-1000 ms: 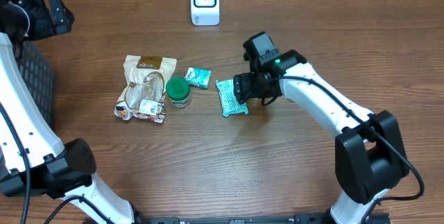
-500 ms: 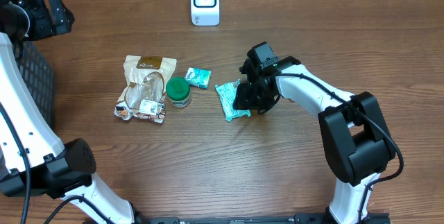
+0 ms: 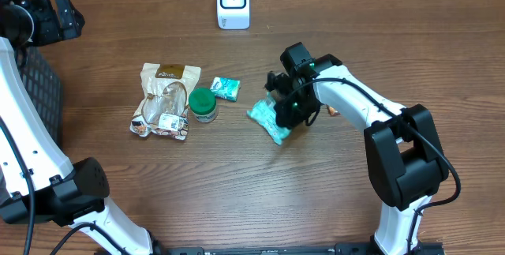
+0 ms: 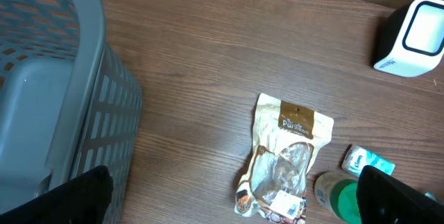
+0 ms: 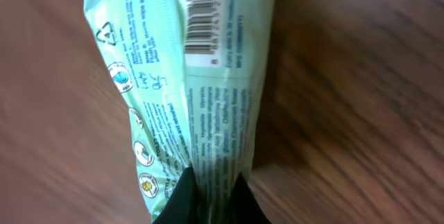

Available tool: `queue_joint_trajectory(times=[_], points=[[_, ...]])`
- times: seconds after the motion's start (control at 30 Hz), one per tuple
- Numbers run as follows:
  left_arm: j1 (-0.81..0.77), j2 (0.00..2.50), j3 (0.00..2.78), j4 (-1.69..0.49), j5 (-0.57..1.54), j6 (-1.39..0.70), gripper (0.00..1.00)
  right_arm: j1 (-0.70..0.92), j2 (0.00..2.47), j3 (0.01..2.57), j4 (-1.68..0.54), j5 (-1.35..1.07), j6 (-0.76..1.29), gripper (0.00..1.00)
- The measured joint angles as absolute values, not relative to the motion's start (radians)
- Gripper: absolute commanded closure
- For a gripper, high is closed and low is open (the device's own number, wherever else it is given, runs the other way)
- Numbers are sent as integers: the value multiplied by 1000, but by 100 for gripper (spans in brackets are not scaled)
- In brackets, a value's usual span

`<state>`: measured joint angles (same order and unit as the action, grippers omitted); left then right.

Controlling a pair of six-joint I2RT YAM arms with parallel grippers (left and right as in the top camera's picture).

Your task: Scan the item barcode

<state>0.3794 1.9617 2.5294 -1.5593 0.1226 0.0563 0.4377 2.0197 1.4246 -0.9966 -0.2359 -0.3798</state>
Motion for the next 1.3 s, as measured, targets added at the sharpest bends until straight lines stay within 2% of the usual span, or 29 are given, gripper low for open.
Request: queue_joint_trajectory(times=[0.07,0.1,0.17,0.2,0.23,0.33,0.4,0.47,0.63,0.8,1.0,1.3], points=[[379,1962,2529,-1559,122,56,0,439,2020,1425,-1004,-228,-501,96],[379,1962,2529,-1559,123,56,0,439,2020,1425,-1001,-223,-580,93],[379,1962,2529,-1559,123,56,0,439,2020,1425,-992,-219,-658,58],[379,1962,2529,-1559,123,56,0,439,2020,1425,-987,-216,-680,49],[379,1962,2529,-1559,123,56,0,439,2021,1431,-986,-207,-685,46],[379,1962,2529,-1559,123,56,0,434,2029,1501,-1048,-202,-577,21],[379,1962,2529,-1560,123,56,0,421,2030,1581,-1113,-212,-448,12],[379,1962,2529,-1559,123,56,0,405,2030,1628,-1154,-228,-359,8],[379,1962,2529,-1559,122,56,0,313,2030,1638,-1200,-308,-38,5],[379,1962,2529,-1559,122,56,0,262,2030,1498,-1181,-348,122,8],[379,1962,2529,-1559,123,56,0,261,2030,1439,-1129,-399,181,18],[379,1962,2529,-1559,122,56,0,261,2030,1348,-994,-421,222,25]])
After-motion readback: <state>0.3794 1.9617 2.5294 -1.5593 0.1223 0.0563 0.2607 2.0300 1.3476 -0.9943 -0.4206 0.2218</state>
